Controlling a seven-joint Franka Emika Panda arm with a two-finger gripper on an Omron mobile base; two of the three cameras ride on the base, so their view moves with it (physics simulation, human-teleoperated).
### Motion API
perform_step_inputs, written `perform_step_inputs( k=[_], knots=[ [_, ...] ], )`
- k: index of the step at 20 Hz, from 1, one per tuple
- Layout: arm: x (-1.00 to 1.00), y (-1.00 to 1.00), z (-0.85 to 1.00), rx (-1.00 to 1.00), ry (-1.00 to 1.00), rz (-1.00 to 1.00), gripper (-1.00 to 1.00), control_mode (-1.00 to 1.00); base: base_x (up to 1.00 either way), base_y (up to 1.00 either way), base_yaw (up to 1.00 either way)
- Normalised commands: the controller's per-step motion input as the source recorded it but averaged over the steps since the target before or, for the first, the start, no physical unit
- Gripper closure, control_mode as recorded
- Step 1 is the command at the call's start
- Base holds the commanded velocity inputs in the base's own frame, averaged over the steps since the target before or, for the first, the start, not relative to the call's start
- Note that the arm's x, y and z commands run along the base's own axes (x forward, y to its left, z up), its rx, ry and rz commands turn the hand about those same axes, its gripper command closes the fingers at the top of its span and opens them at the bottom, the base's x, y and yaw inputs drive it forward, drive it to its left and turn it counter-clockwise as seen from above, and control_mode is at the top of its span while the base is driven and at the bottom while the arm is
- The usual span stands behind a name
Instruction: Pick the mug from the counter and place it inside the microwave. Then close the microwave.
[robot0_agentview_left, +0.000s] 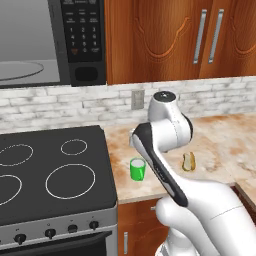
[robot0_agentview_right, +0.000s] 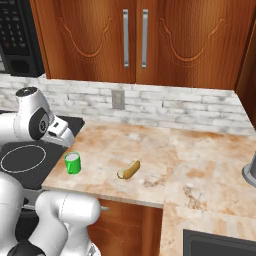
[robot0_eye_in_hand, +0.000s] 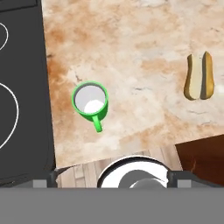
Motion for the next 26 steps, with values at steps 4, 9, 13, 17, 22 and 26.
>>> perform_step_inputs(
  k=[4, 9, 13, 17, 22, 26],
  knots=[
    [0.12, -0.26, -0.20, 0.12, 0.03, -0.13, -1.00, -1.00, 0.00, 0.00, 0.00],
    [0.17, -0.02, -0.25, 0.10, 0.05, -0.03, -1.00, -1.00, 0.00, 0.00, 0.00],
    [0.08, 0.08, -0.16, 0.02, 0.06, 0.04, -1.00, -1.00, 0.00, 0.00, 0.00],
    [0.00, 0.16, -0.05, 0.00, 0.01, 0.09, -1.00, -1.00, 0.00, 0.00, 0.00],
    [0.02, 0.13, -0.06, 0.00, 0.00, 0.09, -1.00, -1.00, 0.00, 0.00, 0.00],
    [0.18, 0.02, -0.09, 0.00, 0.00, 0.07, -1.00, -1.00, 0.00, 0.00, 0.00]
  ],
)
